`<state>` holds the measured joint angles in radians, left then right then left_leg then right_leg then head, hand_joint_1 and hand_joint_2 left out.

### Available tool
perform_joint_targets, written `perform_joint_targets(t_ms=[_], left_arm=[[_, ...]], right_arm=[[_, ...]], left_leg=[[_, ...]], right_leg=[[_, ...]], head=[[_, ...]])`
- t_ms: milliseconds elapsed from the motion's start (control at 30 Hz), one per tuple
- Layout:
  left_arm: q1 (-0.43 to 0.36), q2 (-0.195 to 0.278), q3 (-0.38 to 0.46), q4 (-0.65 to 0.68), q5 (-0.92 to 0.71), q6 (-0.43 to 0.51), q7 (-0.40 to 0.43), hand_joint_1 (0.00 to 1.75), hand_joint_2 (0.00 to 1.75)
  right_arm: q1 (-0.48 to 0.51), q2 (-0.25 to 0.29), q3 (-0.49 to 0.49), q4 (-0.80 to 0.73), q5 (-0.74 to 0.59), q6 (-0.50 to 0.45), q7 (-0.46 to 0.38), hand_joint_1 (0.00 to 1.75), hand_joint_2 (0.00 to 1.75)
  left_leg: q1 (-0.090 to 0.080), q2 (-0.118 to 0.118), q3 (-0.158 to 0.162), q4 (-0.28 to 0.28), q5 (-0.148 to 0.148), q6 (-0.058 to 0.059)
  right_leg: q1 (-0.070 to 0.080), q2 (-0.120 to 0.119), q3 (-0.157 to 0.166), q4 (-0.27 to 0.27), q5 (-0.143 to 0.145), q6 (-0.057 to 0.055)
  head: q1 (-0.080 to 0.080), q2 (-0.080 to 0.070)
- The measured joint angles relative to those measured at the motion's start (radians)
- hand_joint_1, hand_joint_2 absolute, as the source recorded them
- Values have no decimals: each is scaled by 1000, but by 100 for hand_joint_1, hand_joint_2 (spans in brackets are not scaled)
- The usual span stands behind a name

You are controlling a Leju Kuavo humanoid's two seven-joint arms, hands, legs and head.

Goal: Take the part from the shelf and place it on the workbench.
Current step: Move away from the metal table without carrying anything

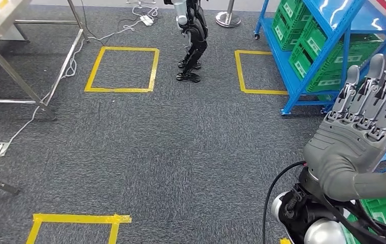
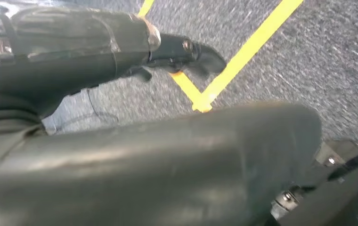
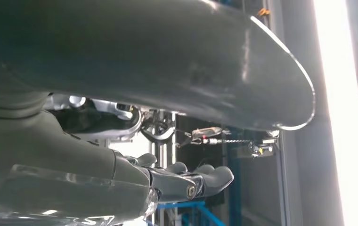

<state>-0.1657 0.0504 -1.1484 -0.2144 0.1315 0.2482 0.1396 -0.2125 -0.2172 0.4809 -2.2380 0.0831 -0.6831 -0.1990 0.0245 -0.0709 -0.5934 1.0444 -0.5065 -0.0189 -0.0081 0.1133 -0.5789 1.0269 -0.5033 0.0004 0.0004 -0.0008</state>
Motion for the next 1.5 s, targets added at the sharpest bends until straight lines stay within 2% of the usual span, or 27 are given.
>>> perform_joint_targets(t_ms=[67,133,200,233,267,333,367,433,500,567,633,700,733,767,800,867,933,967,1000,1033,1100,1167,1233,1267,1367,1433,1500], left_arm=[[-2,2,0,0,0,0,-1,0,0],[-2,3,0,0,-1,0,-1,0,0],[-1,5,0,1,-1,-1,-1,0,0],[-2,6,0,1,-1,-1,-1,0,0],[-2,7,0,1,-1,-1,-1,0,0],[-6,7,0,1,-1,-1,-1,0,0],[-8,6,0,1,-1,-1,-1,0,0],[-12,5,0,0,-1,0,-1,0,0],[-14,3,-1,0,-1,-1,-1,0,0],[-16,1,-1,-1,-2,-1,-2,0,0],[-16,1,-1,-1,-2,-1,-2,0,0],[-11,1,-2,-1,-1,-1,-2,0,0],[-9,1,-3,-1,-1,-1,-2,0,0],[-8,1,-4,-1,-1,-1,-1,0,0],[-8,2,-4,-1,-1,-1,-1,0,0],[-7,3,-5,-1,-2,-1,-1,0,0],[-6,4,-6,-1,-9,-9,-6,0,0],[-5,4,-8,-1,-17,-16,-10,0,0],[-4,3,-10,-1,-25,-24,-15,0,0],[-3,3,-13,-1,-32,-29,-20,0,0],[-1,2,-19,-1,-38,-35,-24,0,0],[1,0,-23,-1,-40,-39,-26,0,0],[4,1,-25,0,-40,-41,-26,0,0],[4,1,-25,0,-40,-41,-26,0,0],[1,-4,-27,0,-43,-41,-25,0,0],[-1,-9,-30,-1,-44,-41,-24,0,0],[-2,-13,-33,-2,-45,-41,-23,0,0]], right_arm=[[-3,1,2,2,0,0,0,0,0],[-7,3,4,4,0,-1,0,0,0],[-6,3,6,8,0,-1,0,0,0],[-5,3,7,10,0,-1,0,0,0],[-4,3,8,12,0,-1,0,0,0],[-3,3,11,15,0,-1,0,0,0],[-4,4,13,17,0,-1,0,0,0],[-5,4,16,18,0,-1,0,0,0],[-5,4,18,18,0,-1,0,0,0],[-5,4,19,17,1,-1,-1,0,0],[-8,4,20,19,0,-1,-1,0,0],[-10,4,21,22,0,-1,-2,0,0],[-9,4,22,23,0,-1,-2,0,0],[-9,4,23,25,0,-1,-2,0,0],[-9,4,24,26,0,-1,-2,0,0],[-10,4,25,27,0,-1,-2,0,0],[-12,4,26,28,0,-1,-5,0,0],[-13,4,26,29,0,-1,-9,0,0],[-14,4,27,29,0,-1,-13,0,0],[-16,4,27,29,0,-1,-17,0,0],[-22,3,28,29,0,-1,-21,0,0],[-27,3,29,31,0,-1,-21,0,0],[-26,3,31,33,0,-1,-21,0,0],[-25,3,32,33,0,-1,-21,0,0],[-29,3,33,34,0,-1,-19,0,0],[-34,3,34,34,0,-1,-17,0,0],[-35,2,36,34,0,-1,-16,0,0]], left_leg=[[0,32,11,-6,-3,11],[-3,67,20,-9,-9,20],[-7,103,25,-9,-18,23],[-9,120,29,-9,-23,23],[-10,134,35,-9,-28,22],[-11,157,50,-10,-39,18],[-11,166,55,-11,-44,15],[-12,181,59,-13,-49,7],[-12,196,64,-19,-52,-4],[-8,147,63,0,-70,-11],[-6,75,15,99,-117,-14],[-6,61,-64,224,-158,-17],[-6,63,-90,252,-153,-18],[-6,64,-97,241,-127,-19],[-4,59,-85,195,-83,-20],[4,10,-38,70,-9,-22],[7,-31,-10,10,4,-17],[5,-31,-4,5,-2,-11],[2,-16,-2,3,-3,-4],[1,-1,3,-2,-4,2],[1,34,15,-11,-5,13],[-3,73,22,-13,-12,22],[-6,111,26,-13,-20,23],[-7,126,30,-13,-24,22],[-10,162,50,-14,-40,16],[-12,178,58,-16,-47,9],[-12,194,65,-20,-51,-1]], right_leg=[[2,-34,-17,35,-20,9],[3,-88,-74,144,-70,18],[0,-106,-142,258,-104,23],[-1,-109,-156,275,-96,24],[-1,-112,-149,252,-68,22],[4,-133,-92,131,7,12],[10,-149,-64,73,29,5],[23,-172,-36,15,31,-9],[27,-160,-31,-1,27,-20],[23,-144,-17,-21,33,-29],[18,-129,-5,-32,34,-38],[18,-105,-2,-31,31,-44],[18,-92,0,-30,28,-44],[17,-77,3,-28,25,-42],[15,-63,6,-24,21,-38],[10,-38,9,-10,7,-27],[5,-14,3,1,-1,-13],[2,0,0,2,-2,-6],[-1,13,-2,-1,0,1],[-2,9,-4,1,-2,6],[0,-39,-28,47,-28,16],[0,-94,-94,168,-81,24],[-1,-108,-154,268,-105,27],[-1,-111,-159,269,-89,27],[6,-142,-76,98,14,13],[18,-170,-34,15,30,1],[25,-166,-27,-1,20,-10]], head=[[8,0],[20,0],[26,0],[28,0],[30,0],[36,0],[38,0],[42,0],[44,0],[40,0],[31,0],[22,0],[18,0],[15,0],[12,0],[3,0],[-1,0],[-2,0],[0,0],[1,0],[10,0],[21,0],[25,0],[26,0],[32,0],[37,0],[41,0]])
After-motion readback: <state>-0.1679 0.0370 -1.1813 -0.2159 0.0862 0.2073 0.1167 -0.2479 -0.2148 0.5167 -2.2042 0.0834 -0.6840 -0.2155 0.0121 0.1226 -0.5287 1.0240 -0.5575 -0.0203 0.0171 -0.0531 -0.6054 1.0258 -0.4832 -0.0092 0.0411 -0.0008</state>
